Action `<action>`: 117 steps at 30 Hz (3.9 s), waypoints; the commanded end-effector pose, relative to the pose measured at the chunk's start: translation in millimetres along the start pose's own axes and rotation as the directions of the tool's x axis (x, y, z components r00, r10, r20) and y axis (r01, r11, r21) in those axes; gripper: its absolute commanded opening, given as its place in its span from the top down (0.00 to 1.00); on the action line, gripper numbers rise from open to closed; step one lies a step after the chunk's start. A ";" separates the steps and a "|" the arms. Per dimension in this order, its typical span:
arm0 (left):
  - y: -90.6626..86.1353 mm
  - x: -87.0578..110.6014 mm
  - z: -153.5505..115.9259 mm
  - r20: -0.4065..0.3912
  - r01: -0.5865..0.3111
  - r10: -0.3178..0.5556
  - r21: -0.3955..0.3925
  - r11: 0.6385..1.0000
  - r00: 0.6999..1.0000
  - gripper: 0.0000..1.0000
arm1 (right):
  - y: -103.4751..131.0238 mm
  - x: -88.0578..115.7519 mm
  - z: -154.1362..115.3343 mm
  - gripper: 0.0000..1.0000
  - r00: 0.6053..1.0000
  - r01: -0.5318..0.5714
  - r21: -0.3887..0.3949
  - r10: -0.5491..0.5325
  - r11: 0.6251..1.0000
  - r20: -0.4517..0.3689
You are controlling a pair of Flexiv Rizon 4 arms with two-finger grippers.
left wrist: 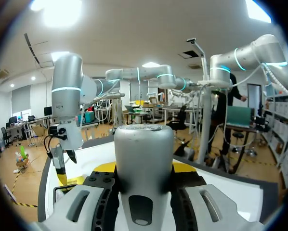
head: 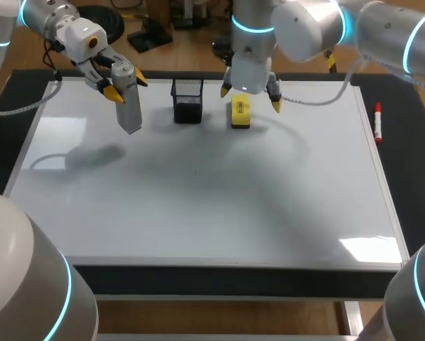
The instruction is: Pick up the inspection probe, press it on each red-marked spot on the whiteboard one by one, put down the probe, pick up the eraser, and wipe off all the red marks.
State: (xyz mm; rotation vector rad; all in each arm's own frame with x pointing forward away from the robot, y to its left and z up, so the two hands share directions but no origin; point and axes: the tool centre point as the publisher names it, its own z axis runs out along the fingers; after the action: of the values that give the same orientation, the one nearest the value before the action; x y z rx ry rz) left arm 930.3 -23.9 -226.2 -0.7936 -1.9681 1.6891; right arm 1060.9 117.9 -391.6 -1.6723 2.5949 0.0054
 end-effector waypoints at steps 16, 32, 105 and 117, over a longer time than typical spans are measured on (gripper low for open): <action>-1.6 0.4 -0.4 -0.001 0.000 0.000 -0.002 1.000 1.000 1.00 | -17.2 31.7 -66.7 0.00 0.800 -0.523 -0.204 0.559 0.828 0.217; -1.6 0.4 -0.4 -0.001 0.000 0.000 -0.002 1.000 1.000 1.00 | -32.0 12.5 -133.2 0.00 0.641 -0.711 -0.233 0.748 0.663 0.172; -54.1 -69.0 -19.6 0.421 0.075 -0.060 -0.018 0.997 0.905 1.00 | -36.7 13.0 -148.2 0.00 0.591 -0.756 -0.221 0.788 0.616 0.175; -69.8 -114.7 -19.4 0.491 0.030 -0.031 0.010 0.999 0.870 1.00 | -36.7 13.0 -148.2 0.00 0.591 -0.756 -0.221 0.788 0.616 0.175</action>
State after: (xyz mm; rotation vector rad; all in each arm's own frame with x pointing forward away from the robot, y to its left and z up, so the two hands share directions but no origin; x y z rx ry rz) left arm 1020.0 -84.4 -149.1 -0.3853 -2.2518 1.9937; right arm 1082.2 86.4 -244.2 -0.3492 2.8929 0.4045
